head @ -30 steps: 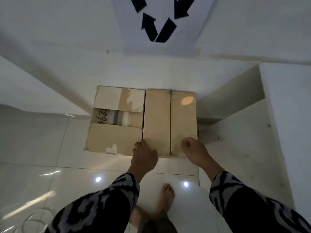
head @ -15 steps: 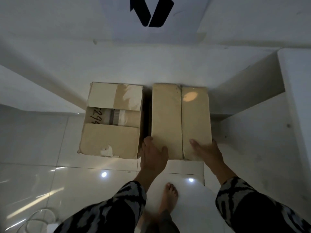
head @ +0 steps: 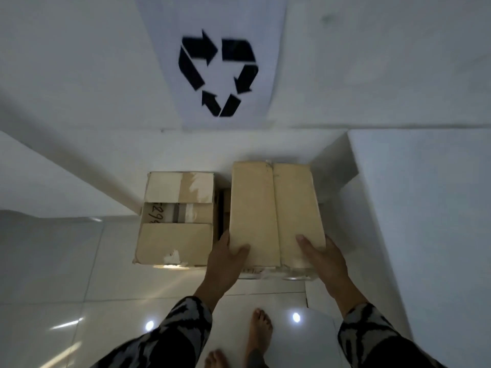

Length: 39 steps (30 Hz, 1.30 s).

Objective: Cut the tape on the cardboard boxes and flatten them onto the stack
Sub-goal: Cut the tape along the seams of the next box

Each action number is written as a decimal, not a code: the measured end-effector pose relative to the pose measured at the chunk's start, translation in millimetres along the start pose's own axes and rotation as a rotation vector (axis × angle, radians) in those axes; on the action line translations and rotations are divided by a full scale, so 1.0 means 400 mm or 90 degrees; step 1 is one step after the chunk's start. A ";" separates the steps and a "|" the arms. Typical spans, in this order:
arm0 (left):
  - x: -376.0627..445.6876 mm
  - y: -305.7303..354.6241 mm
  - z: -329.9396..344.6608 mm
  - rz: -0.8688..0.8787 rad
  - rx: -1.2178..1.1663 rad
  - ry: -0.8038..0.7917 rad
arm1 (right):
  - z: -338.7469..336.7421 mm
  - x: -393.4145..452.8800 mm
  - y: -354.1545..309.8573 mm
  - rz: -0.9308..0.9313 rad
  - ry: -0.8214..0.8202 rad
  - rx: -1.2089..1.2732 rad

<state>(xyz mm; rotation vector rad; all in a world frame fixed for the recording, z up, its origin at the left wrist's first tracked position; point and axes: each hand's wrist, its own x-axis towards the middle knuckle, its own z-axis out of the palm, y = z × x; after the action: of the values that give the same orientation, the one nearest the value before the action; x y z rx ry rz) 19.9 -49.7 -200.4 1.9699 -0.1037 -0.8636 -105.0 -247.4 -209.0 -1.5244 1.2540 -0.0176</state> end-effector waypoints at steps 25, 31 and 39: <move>-0.726 0.530 0.342 0.175 -0.226 -0.175 | -0.886 -0.607 -0.023 -0.313 0.223 0.070; -0.821 0.609 0.561 0.154 -0.313 -0.159 | -1.093 -0.580 0.102 -0.547 0.160 -0.014; -0.808 0.781 0.709 0.162 -0.352 -0.253 | -1.227 -0.457 0.073 -0.551 0.025 0.100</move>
<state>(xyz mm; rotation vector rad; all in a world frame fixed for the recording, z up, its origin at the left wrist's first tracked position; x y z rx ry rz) -310.9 -298.4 132.9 1.2289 -0.3043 -0.9788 -496.3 -460.9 67.5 -1.8173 0.5231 -0.6920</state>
